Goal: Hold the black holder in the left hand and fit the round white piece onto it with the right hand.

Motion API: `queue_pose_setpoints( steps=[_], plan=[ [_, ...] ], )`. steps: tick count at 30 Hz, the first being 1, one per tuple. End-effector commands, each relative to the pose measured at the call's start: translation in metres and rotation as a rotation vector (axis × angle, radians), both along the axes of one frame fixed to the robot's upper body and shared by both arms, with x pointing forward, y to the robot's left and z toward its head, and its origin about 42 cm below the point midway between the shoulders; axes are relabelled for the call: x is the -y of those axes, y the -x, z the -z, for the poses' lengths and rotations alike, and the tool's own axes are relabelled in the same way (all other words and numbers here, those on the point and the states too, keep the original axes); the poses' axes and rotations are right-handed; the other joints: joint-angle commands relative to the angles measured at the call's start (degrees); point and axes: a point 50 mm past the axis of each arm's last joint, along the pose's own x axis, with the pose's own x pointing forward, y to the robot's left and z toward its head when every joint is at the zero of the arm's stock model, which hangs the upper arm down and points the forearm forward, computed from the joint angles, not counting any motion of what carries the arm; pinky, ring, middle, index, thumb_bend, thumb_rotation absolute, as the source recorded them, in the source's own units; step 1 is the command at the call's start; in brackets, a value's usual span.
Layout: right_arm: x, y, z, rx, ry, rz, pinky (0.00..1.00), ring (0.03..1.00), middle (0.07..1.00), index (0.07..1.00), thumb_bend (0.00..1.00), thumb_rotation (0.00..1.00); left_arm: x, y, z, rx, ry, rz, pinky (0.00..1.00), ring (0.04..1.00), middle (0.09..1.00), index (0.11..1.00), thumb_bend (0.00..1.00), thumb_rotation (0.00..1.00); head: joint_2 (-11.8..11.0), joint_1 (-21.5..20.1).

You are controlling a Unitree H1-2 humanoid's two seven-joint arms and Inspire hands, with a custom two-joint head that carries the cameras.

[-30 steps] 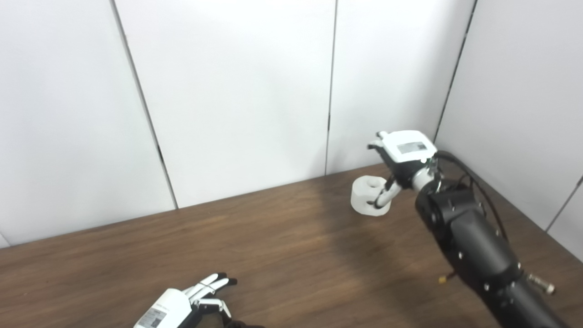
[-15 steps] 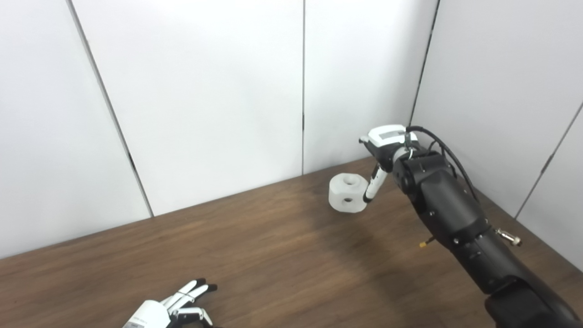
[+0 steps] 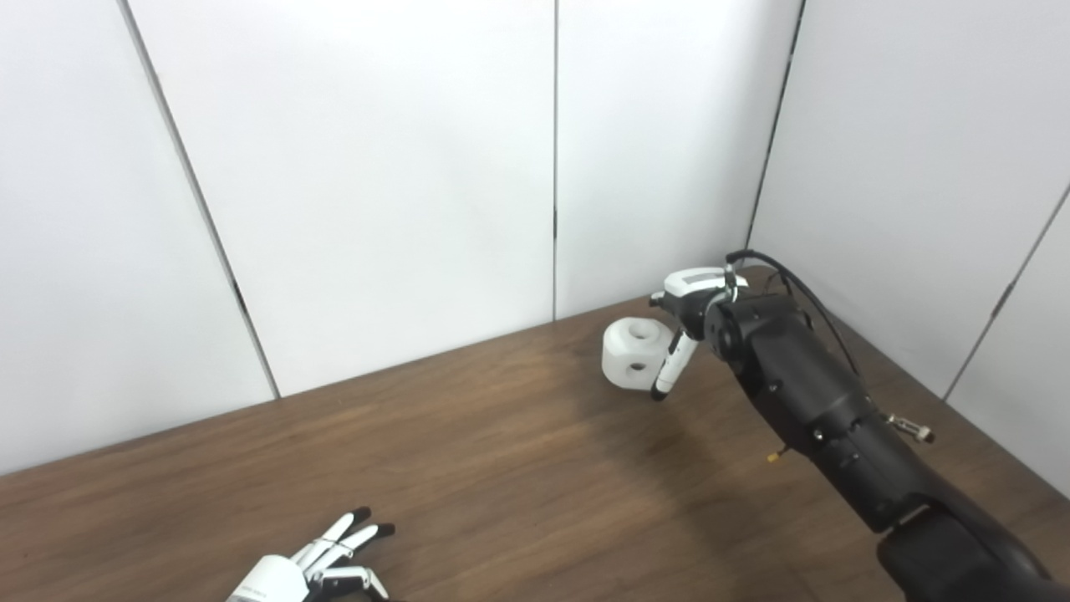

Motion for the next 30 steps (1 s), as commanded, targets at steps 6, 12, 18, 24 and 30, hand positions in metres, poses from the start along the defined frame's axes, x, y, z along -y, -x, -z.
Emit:
queue_pose_setpoints(
  steps=[6,12,18,24,30],
  plan=[
    [-0.003,-0.014,-0.023,0.12,-0.009,0.006,0.98,1.0,1.0,0.918,1.0,0.39,-0.023,0.023,0.038,-0.114,-0.2,0.021,0.98,1.0,0.932,0.488,0.52,0.06,0.2,0.42],
    [-0.005,-0.017,-0.012,0.118,-0.024,0.007,1.0,0.995,1.0,0.921,1.0,0.39,-0.023,0.026,0.039,-0.119,-0.195,0.024,1.0,1.0,0.931,0.488,0.52,0.06,0.33,0.7],
    [-0.006,-0.017,-0.004,0.128,-0.031,0.003,0.96,0.971,0.994,0.916,1.0,0.38,-0.024,0.029,0.039,-0.123,-0.187,0.027,1.0,1.0,0.929,0.488,0.52,0.06,0.72,0.9],
    [-0.006,-0.015,0.001,0.18,-0.039,-0.007,0.87,0.92,0.936,0.828,1.0,0.32,-0.025,0.031,0.037,-0.127,-0.19,0.035,1.0,1.0,0.936,0.488,0.52,0.06,1.39,1.23],
    [-0.003,-0.009,0.013,0.339,0.011,-0.059,0.8,0.863,0.853,0.522,0.61,0.16,-0.027,0.033,0.037,-0.124,-0.182,0.031,0.98,0.984,0.927,0.488,0.52,0.06,2.0,1.6]
  ],
)
